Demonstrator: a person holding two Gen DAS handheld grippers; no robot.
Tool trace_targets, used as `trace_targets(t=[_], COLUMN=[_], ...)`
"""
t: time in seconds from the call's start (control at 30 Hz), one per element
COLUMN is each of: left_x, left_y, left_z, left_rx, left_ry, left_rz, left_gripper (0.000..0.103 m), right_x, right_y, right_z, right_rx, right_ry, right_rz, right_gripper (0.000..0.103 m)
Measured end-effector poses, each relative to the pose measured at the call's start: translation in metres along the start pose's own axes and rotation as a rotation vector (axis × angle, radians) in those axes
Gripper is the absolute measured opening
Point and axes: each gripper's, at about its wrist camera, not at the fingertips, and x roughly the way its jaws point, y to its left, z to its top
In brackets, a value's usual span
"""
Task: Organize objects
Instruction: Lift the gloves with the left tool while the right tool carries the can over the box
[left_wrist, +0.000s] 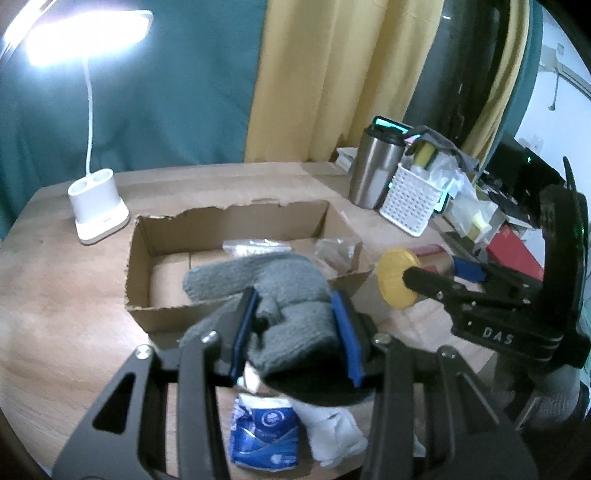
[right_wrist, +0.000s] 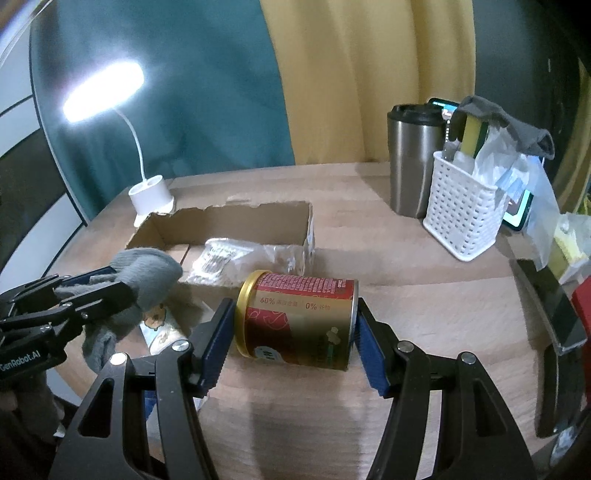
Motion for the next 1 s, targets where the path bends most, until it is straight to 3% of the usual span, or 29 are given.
trace_targets(t=[1.0], left_x=[0.014], left_y=[0.017], left_z=[0.042], left_rx=[-0.033], left_ry=[-0.044], left_rz=[-0.028], left_gripper=[0.043], right_x=[0.017], right_y=[0.009], right_z=[0.045], right_rx=[-0.030], right_ry=[-0.041], right_rz=[0.018], right_gripper=[0.065])
